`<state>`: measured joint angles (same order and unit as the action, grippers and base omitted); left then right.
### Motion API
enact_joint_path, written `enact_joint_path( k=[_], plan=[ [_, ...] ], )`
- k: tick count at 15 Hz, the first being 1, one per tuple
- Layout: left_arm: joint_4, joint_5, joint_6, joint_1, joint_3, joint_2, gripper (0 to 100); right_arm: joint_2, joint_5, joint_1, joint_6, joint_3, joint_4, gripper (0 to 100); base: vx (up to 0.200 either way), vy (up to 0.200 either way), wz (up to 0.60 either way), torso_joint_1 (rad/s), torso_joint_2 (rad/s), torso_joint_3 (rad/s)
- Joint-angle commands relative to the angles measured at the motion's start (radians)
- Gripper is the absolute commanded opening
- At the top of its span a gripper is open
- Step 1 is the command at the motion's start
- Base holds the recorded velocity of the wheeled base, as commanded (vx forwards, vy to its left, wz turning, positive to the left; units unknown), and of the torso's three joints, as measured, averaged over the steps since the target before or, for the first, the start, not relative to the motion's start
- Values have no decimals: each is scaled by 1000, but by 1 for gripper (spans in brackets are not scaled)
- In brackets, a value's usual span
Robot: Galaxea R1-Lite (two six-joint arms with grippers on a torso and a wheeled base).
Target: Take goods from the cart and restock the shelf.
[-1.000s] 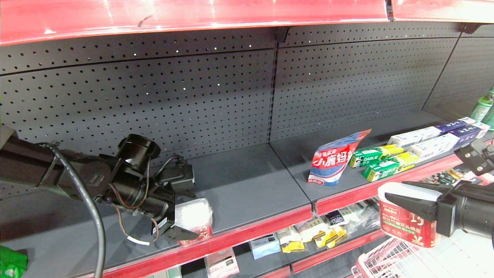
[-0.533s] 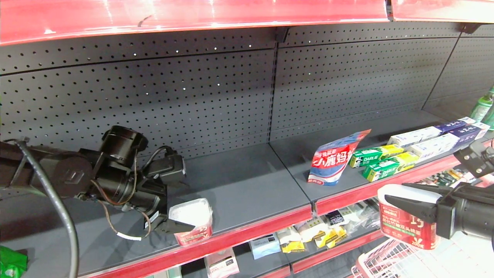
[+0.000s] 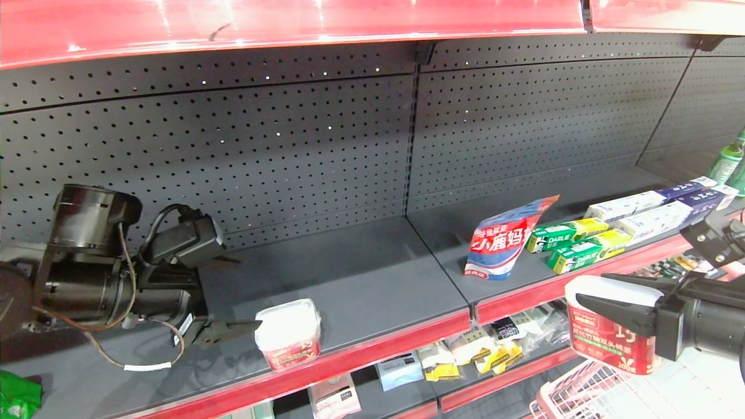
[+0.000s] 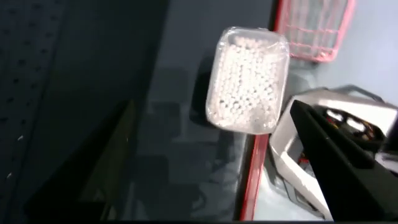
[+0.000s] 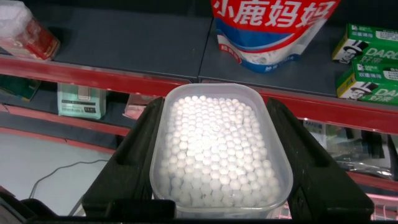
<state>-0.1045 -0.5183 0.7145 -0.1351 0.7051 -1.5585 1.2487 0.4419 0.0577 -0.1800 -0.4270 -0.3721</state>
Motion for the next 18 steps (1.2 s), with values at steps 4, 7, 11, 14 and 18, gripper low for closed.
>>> enact_joint_path(
  k=[4, 7, 11, 14, 18],
  plan=[
    [-370, 133, -244, -26, -250, 147, 100, 8, -2, 28, 1, -2, -2, 0, 0, 0, 0, 0, 0, 0],
    [-368, 136, -285, -69, -355, 291, 100, 9, -2, 34, -1, -10, -1, 0, 0, 0, 0, 0, 0, 0],
    [-274, 161, -357, -67, -395, 505, 100, 14, 3, 36, -3, -12, -2, 0, 0, 0, 0, 0, 0, 0],
    [-49, 196, -389, -66, -383, 707, 100, 6, 34, 37, -4, -12, -2, 0, 0, 0, 0, 0, 0, 0],
    [94, 273, -412, -64, -392, 873, 100, 1, 35, 71, -53, -24, -4, 0, 0, 0, 0, 0, 0, 0]
  ],
)
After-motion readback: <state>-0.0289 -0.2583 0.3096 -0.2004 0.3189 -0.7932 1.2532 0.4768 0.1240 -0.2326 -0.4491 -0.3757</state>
